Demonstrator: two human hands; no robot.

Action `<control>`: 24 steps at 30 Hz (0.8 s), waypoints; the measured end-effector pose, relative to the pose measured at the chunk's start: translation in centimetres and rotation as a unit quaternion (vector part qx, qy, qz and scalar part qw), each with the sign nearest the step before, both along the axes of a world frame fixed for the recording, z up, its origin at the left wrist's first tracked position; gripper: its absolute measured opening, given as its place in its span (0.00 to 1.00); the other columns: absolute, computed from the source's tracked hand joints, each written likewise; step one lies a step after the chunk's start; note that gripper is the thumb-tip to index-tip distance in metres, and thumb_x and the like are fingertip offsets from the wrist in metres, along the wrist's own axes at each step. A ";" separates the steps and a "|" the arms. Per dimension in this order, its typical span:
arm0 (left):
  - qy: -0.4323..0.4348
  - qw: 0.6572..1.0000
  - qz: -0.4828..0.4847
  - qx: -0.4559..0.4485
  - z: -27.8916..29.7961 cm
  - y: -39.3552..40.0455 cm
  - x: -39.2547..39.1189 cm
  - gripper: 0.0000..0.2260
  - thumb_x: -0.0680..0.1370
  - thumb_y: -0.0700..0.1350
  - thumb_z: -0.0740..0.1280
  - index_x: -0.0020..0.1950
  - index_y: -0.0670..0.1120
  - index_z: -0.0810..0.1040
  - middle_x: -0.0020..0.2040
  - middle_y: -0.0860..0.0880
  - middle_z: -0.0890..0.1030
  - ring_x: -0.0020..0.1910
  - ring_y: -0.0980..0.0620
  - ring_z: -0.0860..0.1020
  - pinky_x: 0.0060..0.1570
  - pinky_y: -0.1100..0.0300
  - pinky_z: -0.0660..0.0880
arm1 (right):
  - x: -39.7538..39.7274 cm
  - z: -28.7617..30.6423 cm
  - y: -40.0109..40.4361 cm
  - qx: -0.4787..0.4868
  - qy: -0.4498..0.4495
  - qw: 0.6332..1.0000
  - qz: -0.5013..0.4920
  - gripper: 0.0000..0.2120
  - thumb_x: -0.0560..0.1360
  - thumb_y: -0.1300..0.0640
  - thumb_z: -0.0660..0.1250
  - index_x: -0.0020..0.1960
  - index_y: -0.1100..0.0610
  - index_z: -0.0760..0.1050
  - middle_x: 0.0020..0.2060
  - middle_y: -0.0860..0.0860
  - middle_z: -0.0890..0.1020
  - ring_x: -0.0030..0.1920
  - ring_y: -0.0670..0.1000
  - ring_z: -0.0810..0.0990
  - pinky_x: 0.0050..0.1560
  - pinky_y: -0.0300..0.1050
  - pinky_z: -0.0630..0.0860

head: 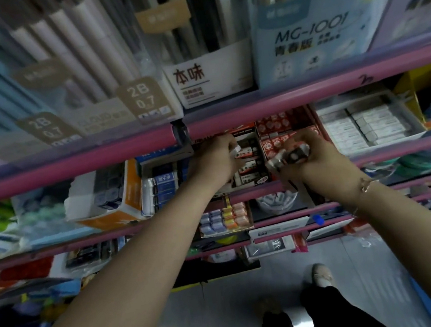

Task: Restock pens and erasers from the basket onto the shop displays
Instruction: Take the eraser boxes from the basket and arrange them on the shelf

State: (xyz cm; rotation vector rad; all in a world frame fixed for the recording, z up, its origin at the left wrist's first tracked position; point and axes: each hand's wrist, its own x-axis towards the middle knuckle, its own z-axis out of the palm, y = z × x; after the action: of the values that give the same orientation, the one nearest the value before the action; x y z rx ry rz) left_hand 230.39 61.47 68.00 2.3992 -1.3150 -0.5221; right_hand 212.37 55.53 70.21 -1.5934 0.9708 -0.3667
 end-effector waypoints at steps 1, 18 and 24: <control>0.017 1.000 0.007 -0.010 0.0 0.0 0.0 0.12 0.72 0.50 0.73 0.52 0.51 0.74 0.48 0.51 0.76 0.40 0.53 0.74 0.30 0.64 0.64 | 0.0 -0.1 -0.2 0.035 -0.025 0.999 -0.023 0.12 0.69 0.62 0.73 0.51 0.61 0.75 0.40 0.54 0.82 0.40 0.53 0.81 0.40 0.38 0.78; 0.451 0.791 0.378 -0.169 2.7 2.8 -3.2 0.23 0.68 0.64 0.72 0.48 0.46 0.80 0.28 0.51 0.79 0.19 0.60 0.75 0.17 0.69 0.67 | 4.1 0.6 1.4 0.085 -0.148 0.982 -0.086 0.26 0.59 0.57 0.80 0.51 0.67 0.77 0.39 0.61 0.85 0.38 0.62 0.84 0.40 0.60 0.82; 0.425 0.856 0.203 -0.214 2.0 4.8 -2.5 0.08 0.76 0.53 0.69 0.44 0.49 0.80 0.35 0.50 0.85 0.31 0.56 0.82 0.22 0.68 0.69 | 5.0 1.0 0.2 0.176 -0.194 0.955 -0.138 0.04 0.65 0.68 0.74 0.37 0.65 0.79 0.31 0.58 0.84 0.30 0.57 0.83 0.31 0.46 0.79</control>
State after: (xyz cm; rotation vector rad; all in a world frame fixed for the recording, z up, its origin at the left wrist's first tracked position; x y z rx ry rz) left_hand 227.93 66.26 70.04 1.6531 -0.4450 -0.8998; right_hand 217.35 55.72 71.26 -1.0152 0.8918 -0.6357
